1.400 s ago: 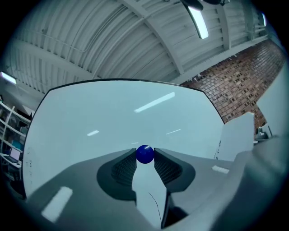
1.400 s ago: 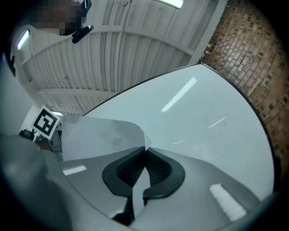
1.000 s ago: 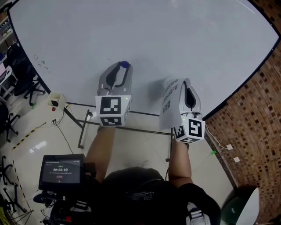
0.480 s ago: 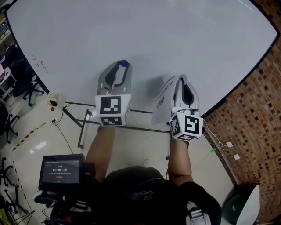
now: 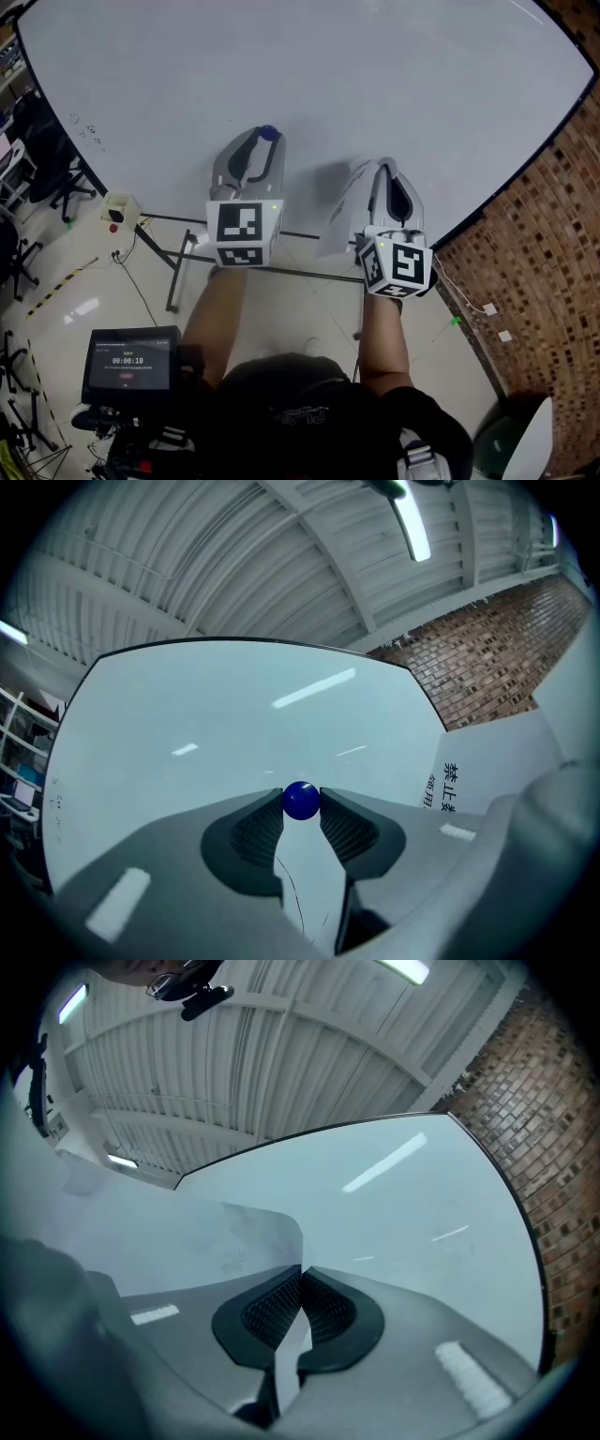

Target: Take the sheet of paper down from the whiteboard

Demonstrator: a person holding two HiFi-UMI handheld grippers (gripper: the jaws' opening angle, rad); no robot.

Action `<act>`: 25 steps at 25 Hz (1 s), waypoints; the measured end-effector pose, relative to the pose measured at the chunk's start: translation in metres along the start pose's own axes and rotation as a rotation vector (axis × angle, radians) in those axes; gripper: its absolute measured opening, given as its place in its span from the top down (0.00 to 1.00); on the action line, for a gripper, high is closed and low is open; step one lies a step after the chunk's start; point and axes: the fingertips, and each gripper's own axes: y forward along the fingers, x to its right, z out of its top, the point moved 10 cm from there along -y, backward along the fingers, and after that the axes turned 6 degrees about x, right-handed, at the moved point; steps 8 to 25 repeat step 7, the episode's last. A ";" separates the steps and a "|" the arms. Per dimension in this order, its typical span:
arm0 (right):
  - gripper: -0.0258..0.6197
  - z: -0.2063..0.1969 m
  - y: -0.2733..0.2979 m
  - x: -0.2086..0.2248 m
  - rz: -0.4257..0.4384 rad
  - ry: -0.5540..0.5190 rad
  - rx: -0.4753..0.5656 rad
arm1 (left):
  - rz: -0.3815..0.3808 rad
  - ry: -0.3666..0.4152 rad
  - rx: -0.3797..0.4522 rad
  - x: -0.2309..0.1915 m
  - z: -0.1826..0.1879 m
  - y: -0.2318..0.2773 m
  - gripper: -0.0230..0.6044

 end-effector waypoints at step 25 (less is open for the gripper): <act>0.94 -0.002 0.002 -0.003 0.007 -0.019 -0.011 | 0.001 -0.005 -0.005 -0.001 -0.002 -0.001 0.77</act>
